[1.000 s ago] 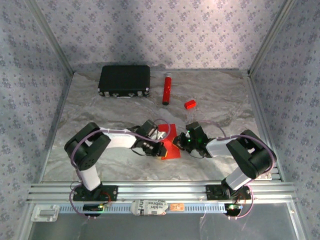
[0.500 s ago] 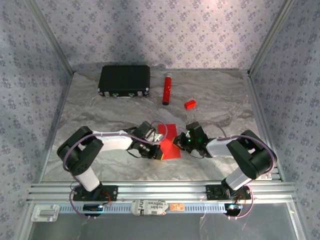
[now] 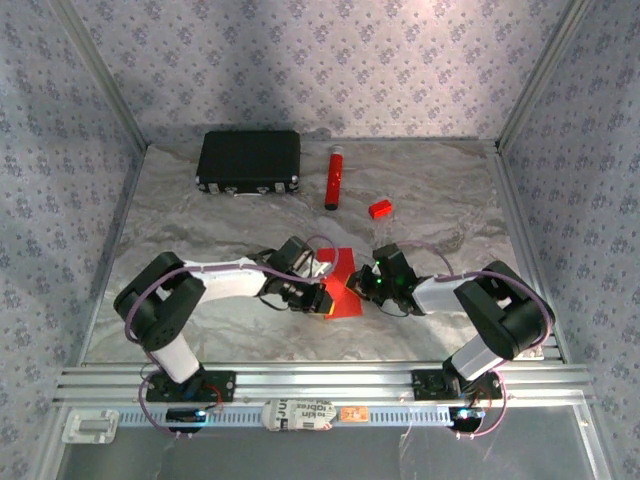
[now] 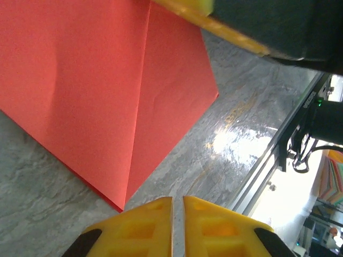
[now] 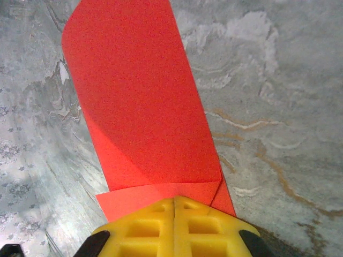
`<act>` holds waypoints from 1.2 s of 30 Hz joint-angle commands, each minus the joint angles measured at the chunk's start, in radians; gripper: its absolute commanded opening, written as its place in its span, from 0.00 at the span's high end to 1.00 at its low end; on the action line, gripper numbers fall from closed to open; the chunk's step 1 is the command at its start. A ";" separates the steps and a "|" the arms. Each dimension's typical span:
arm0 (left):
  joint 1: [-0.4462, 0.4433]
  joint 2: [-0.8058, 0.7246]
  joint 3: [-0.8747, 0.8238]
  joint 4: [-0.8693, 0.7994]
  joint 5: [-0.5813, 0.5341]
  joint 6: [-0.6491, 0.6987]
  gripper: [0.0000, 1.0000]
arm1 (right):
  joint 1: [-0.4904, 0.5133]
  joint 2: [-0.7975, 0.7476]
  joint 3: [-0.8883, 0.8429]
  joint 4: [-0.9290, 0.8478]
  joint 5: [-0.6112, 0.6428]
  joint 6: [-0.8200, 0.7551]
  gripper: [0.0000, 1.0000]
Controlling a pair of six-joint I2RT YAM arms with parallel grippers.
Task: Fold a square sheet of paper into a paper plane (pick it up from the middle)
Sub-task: Fold the triangle a second time at the center of the table.
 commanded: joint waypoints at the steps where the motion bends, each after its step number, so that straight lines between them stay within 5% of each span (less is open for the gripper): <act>1: -0.009 0.037 0.016 0.017 0.048 0.013 0.88 | -0.006 0.007 -0.030 -0.096 0.051 -0.004 1.00; 10: -0.008 0.084 -0.032 -0.084 0.020 0.085 0.89 | -0.007 0.008 -0.038 -0.085 0.052 -0.005 1.00; 23: -0.005 -0.061 -0.016 -0.042 0.004 0.009 0.89 | -0.008 0.002 -0.037 -0.088 0.050 -0.005 1.00; 36: -0.005 0.094 0.049 -0.022 -0.036 0.009 0.89 | -0.008 -0.005 -0.039 -0.093 0.049 -0.010 1.00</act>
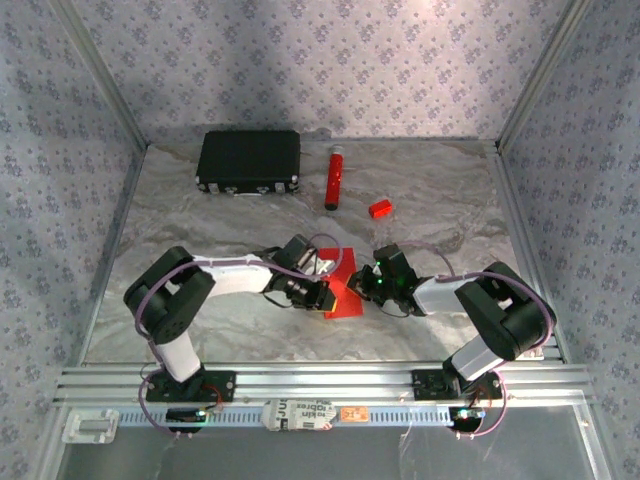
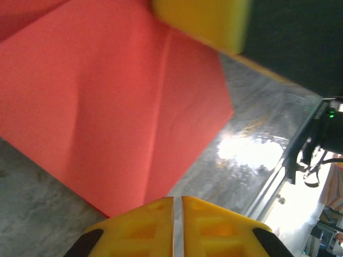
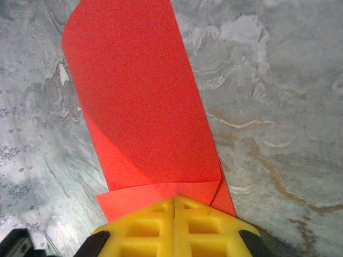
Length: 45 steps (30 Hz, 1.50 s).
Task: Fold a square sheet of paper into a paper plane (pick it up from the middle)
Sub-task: Fold the triangle a second time at the center of the table, then turn over the paper at the center of the table.
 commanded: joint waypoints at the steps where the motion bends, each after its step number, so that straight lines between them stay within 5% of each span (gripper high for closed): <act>1: -0.005 0.037 -0.008 -0.018 -0.005 0.006 0.89 | -0.008 0.002 -0.031 -0.094 0.045 -0.011 1.00; 15: 0.032 -0.159 0.018 -0.052 -0.048 -0.019 0.86 | -0.011 -0.153 0.099 -0.260 0.035 -0.172 0.96; 22: 0.076 -0.080 0.133 -0.102 -0.027 0.036 0.87 | 0.000 -0.327 0.083 -0.510 0.158 -0.161 0.90; 29: 0.082 0.018 0.186 -0.151 -0.048 0.091 0.89 | 0.041 -0.438 0.012 -0.560 0.162 -0.093 0.85; 45: 0.092 0.142 0.191 -0.191 -0.100 0.180 0.91 | 0.131 -0.380 0.020 -0.563 0.166 -0.003 0.62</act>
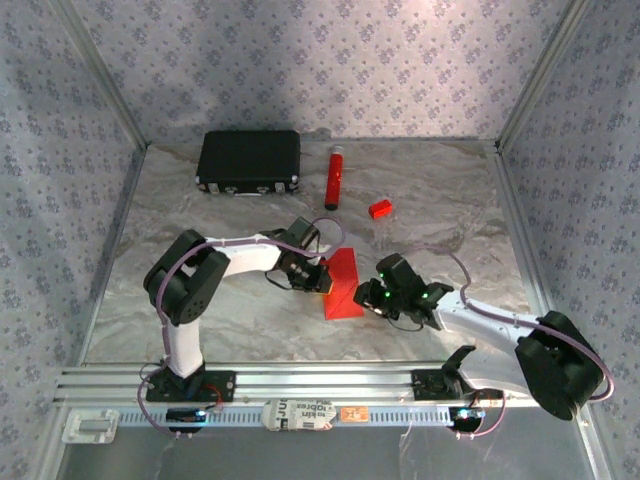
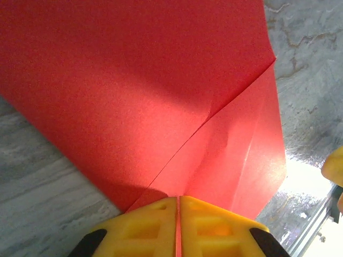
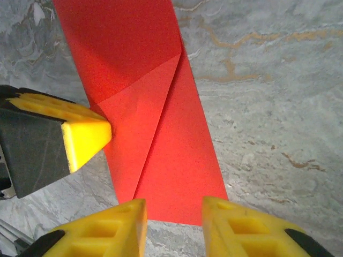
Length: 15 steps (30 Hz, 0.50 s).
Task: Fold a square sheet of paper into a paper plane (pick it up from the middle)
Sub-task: Turn over the paper at the center of the table.
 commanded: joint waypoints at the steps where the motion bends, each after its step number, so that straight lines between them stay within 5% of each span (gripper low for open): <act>1: 0.006 0.005 -0.013 -0.026 -0.012 0.033 0.91 | 0.011 -0.004 0.001 -0.024 0.024 0.030 0.61; 15: 0.006 0.002 -0.024 -0.008 -0.004 0.018 0.91 | 0.020 0.070 0.013 0.037 -0.022 0.028 0.57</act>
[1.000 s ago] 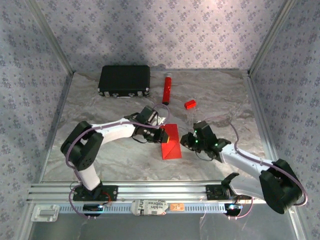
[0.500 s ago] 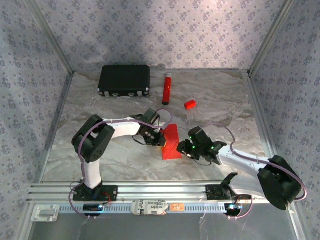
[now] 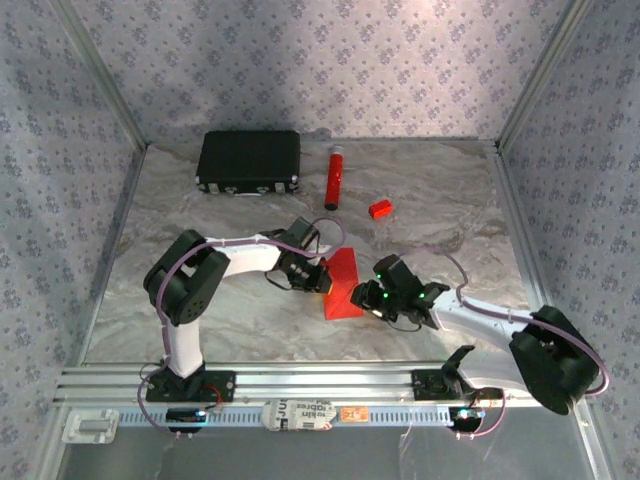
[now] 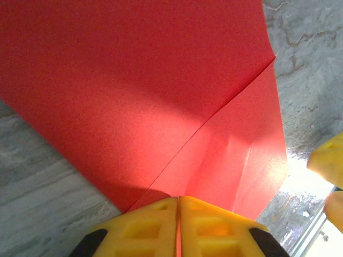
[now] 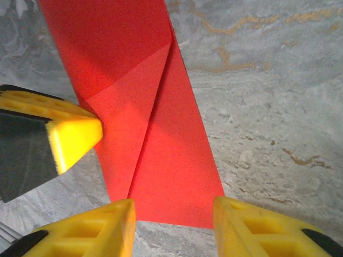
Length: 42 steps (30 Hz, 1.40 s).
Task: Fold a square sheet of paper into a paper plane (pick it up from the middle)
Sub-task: Turn over the paper at the center of the table.
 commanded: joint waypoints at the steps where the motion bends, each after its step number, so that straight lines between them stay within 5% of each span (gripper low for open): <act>1: 0.004 0.003 -0.020 -0.013 -0.003 0.008 0.91 | 0.012 0.031 0.015 0.018 -0.010 0.012 0.57; 18: 0.005 0.007 -0.030 -0.001 0.015 0.008 0.91 | 0.014 0.141 0.054 0.135 -0.039 -0.001 0.56; 30: 0.004 0.013 -0.042 0.023 0.038 0.000 0.91 | -0.093 0.197 0.072 0.224 -0.082 -0.050 0.56; 42: 0.008 0.007 -0.049 0.048 0.058 -0.022 0.91 | -0.148 0.232 0.036 0.307 -0.113 -0.054 0.67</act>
